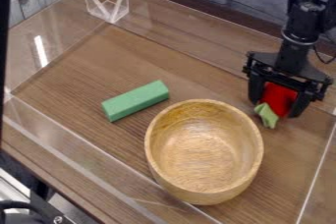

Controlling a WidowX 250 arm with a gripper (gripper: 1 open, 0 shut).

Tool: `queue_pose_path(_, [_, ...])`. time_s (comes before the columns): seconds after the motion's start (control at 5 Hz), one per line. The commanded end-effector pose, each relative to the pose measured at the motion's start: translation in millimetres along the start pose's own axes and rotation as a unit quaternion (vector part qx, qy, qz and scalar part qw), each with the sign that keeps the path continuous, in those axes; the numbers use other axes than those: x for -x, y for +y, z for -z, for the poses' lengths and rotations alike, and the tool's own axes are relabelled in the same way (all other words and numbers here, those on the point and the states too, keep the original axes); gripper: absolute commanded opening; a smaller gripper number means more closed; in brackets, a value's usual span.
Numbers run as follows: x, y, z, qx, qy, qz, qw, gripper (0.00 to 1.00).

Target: Move the red fruit to the left

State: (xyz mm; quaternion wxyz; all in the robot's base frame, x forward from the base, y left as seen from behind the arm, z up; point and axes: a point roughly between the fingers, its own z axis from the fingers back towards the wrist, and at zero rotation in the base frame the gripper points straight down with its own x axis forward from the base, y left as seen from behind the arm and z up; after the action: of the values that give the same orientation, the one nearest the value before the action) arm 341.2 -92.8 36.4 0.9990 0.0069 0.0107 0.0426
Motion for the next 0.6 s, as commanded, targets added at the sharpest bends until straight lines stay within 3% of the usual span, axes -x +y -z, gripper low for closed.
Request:
queue_pose_path(0.0, [-5.2,-3.6,-30.7,0.014,-0.046,-0.001,0.9989,1.00])
queue_pose_path(0.4, [-5.8,-6.3,-35.2,0.016,-0.054,-0.003,0.9984,1.00])
